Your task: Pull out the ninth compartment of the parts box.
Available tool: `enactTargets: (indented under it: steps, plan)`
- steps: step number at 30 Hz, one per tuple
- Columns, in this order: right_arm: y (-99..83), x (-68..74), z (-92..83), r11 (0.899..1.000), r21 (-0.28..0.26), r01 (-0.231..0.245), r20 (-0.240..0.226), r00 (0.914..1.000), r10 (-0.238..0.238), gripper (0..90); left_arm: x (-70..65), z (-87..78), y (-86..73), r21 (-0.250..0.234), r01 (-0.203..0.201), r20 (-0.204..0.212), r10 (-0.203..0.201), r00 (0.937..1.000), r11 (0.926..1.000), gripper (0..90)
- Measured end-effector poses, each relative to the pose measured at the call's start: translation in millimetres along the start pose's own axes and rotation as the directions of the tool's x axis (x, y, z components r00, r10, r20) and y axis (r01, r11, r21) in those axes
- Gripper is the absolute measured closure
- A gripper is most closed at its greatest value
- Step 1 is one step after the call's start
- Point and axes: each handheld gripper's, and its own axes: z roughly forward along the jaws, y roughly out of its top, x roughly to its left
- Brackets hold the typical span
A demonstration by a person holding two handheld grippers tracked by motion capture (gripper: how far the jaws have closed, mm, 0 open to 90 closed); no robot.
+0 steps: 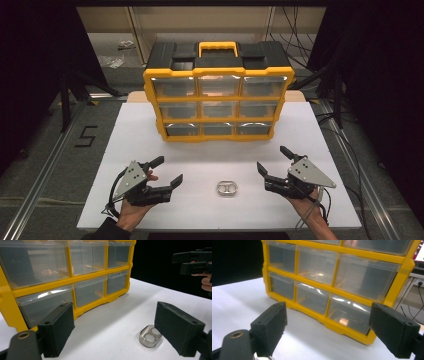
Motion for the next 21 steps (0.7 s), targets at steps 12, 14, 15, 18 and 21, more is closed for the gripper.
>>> enactTargets:
  steps: [12,14,15,18,21]
  plan:
    - [4.7,-3.6,12.4,0.995,-0.017,0.093,0.055,0.9942,-0.092,16.4,0.0,0.4,-0.4,0.001,-0.005,0.000,0.005,1.0000,1.0000,15.7]
    - [4.1,-5.0,16.6,0.992,-0.005,0.123,0.064,0.9904,-0.122,16.3,0.3,0.6,-0.5,0.002,-0.007,-0.001,0.007,1.0000,1.0000,15.7]
    - [3.4,-5.6,18.7,0.991,0.000,0.136,0.069,0.9884,-0.136,16.4,0.2,0.6,-0.5,0.001,-0.005,-0.001,0.005,1.0000,1.0000,15.7]
    - [2.7,-6.5,23.8,0.985,0.014,0.171,0.081,0.9818,-0.172,16.4,0.1,0.8,-0.9,0.004,-0.013,0.002,0.013,0.9999,0.9999,15.7]
    - [3.7,-5.7,29.3,0.974,0.020,0.226,0.104,0.9684,-0.227,16.8,-0.1,0.6,-0.6,0.000,-0.013,0.003,0.013,0.9999,0.9999,15.7]
